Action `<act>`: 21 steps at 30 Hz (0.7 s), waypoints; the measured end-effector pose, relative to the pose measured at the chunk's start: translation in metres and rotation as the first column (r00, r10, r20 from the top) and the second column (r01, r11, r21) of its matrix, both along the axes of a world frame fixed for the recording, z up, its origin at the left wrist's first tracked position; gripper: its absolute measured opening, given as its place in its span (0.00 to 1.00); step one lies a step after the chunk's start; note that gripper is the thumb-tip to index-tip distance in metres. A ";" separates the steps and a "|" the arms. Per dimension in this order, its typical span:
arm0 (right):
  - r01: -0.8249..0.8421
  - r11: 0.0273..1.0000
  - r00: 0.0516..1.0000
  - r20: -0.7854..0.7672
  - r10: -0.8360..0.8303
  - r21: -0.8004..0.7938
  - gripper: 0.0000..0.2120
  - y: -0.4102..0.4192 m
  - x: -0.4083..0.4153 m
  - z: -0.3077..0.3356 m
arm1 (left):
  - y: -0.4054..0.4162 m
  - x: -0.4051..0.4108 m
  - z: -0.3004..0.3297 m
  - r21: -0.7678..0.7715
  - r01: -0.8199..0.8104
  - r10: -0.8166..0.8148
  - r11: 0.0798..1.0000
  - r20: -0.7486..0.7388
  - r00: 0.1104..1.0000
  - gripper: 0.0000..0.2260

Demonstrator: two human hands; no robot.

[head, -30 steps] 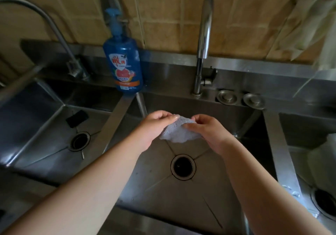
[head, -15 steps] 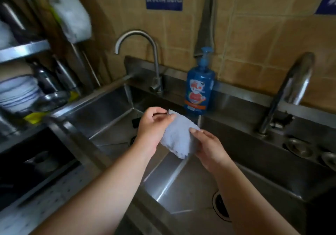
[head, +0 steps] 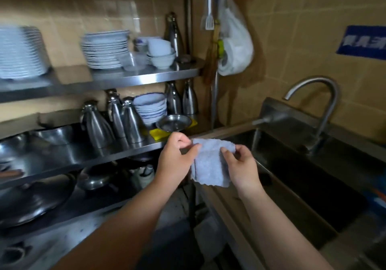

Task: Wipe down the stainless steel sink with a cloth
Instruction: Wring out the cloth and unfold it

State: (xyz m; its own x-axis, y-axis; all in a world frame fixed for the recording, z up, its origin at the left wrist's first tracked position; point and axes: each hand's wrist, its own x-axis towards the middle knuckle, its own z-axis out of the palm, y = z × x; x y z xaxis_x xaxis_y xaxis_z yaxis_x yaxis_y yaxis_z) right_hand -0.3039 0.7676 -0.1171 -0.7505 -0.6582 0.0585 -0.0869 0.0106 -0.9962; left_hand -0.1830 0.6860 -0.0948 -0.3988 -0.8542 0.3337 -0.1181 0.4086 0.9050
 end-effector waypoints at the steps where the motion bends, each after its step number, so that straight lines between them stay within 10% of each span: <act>1: 0.004 1.000 1.000 -0.011 -0.004 -0.004 0.05 -0.019 0.007 0.003 | -0.016 0.009 0.003 0.039 0.002 -0.002 0.999 0.000 1.000 0.12; 21: -0.195 0.976 0.981 0.040 0.192 0.096 0.05 -0.308 -0.051 0.046 | -0.290 -0.037 0.030 0.136 -0.050 0.058 0.989 -0.058 0.997 0.12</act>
State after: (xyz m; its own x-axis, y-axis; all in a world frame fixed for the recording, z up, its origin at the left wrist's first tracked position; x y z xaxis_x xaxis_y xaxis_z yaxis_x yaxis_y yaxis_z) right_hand -0.3548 0.4594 -0.0716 -0.6092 -0.7923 -0.0347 -0.0671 0.0951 -0.9932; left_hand -0.2204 0.3960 -0.0645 -0.3332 -0.9126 0.2370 -0.0793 0.2776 0.9574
